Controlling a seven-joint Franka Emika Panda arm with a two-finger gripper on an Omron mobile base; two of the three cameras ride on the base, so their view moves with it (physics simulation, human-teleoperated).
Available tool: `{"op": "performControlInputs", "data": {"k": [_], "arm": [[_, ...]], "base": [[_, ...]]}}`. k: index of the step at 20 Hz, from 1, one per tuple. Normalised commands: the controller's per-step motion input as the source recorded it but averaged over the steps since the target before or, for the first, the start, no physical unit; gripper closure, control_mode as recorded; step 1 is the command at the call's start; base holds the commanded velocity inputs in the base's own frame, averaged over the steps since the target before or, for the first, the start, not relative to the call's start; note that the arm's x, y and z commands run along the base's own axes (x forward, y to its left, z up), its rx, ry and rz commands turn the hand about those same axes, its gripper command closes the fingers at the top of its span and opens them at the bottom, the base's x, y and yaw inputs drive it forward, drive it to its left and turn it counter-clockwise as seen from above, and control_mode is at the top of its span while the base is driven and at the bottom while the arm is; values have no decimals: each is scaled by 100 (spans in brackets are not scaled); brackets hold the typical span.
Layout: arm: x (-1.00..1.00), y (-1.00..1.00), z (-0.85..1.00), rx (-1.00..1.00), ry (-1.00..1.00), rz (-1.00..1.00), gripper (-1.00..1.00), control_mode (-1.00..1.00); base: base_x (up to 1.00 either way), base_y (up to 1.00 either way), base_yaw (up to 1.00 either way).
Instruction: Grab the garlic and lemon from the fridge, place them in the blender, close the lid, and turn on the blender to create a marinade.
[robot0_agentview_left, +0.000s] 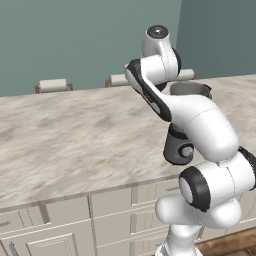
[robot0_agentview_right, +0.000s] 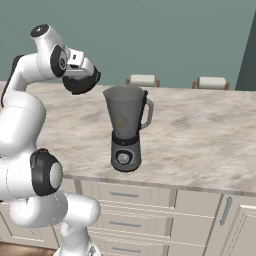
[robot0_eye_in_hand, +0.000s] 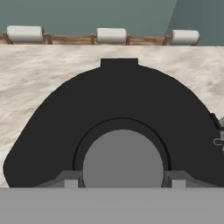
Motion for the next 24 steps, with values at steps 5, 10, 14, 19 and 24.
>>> {"op": "performControlInputs", "data": {"k": [5,10,14,19,24], "arm": [[-5,-53,50,6,33,-1,100,-100],[-1,-3,0,-2,1,-2,100,-100],[-1,-47,1,0,0,-6,100,-100],[-10,-91,0,0,0,-4,100,-100],[-16,-97,0,1,0,-2,100,-100]], "base": [[0,0,0],[0,0,0],[0,0,0],[0,0,0],[0,0,0]]}}
